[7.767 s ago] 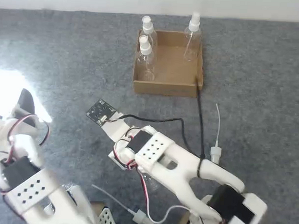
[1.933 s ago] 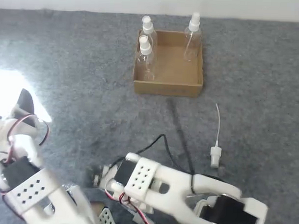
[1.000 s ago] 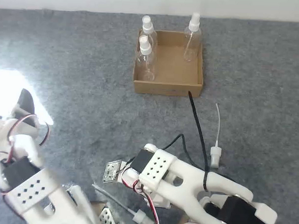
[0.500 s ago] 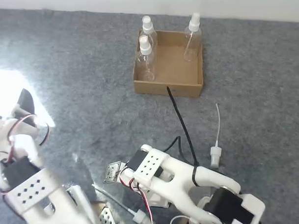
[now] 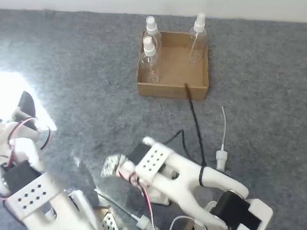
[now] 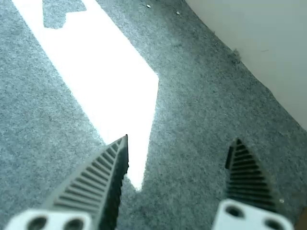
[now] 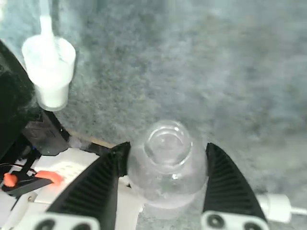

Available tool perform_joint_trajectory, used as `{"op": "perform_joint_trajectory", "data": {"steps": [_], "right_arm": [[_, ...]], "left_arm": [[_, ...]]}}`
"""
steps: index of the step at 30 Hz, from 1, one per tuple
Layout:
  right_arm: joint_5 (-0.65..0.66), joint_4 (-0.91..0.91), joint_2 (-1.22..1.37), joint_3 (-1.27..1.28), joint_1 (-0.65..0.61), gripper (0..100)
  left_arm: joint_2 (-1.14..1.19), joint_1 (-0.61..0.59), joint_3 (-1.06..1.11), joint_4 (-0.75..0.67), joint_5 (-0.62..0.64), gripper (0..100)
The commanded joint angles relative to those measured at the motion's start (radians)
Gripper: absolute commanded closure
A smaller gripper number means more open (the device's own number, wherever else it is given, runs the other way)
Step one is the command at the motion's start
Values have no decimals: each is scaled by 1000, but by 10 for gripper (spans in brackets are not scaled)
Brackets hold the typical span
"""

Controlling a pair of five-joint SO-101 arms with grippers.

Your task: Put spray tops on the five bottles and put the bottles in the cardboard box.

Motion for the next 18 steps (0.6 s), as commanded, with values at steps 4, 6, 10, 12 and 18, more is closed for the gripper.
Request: {"op": "perform_joint_trajectory", "data": {"steps": [4,6,10,12,18], "right_arm": [[-2,171,-8,-313,128,853],[-2,193,-8,-358,159,853],[-63,200,-41,-413,217,853],[-89,200,-90,-419,229,853],[-187,194,-297,-416,234,853]], "left_arm": [[-8,0,-7,-29,9,695],[-8,0,-7,-29,9,695],[-8,2,-7,-29,9,695],[-8,2,-7,-29,9,695],[-8,3,-13,-29,6,695]]}}
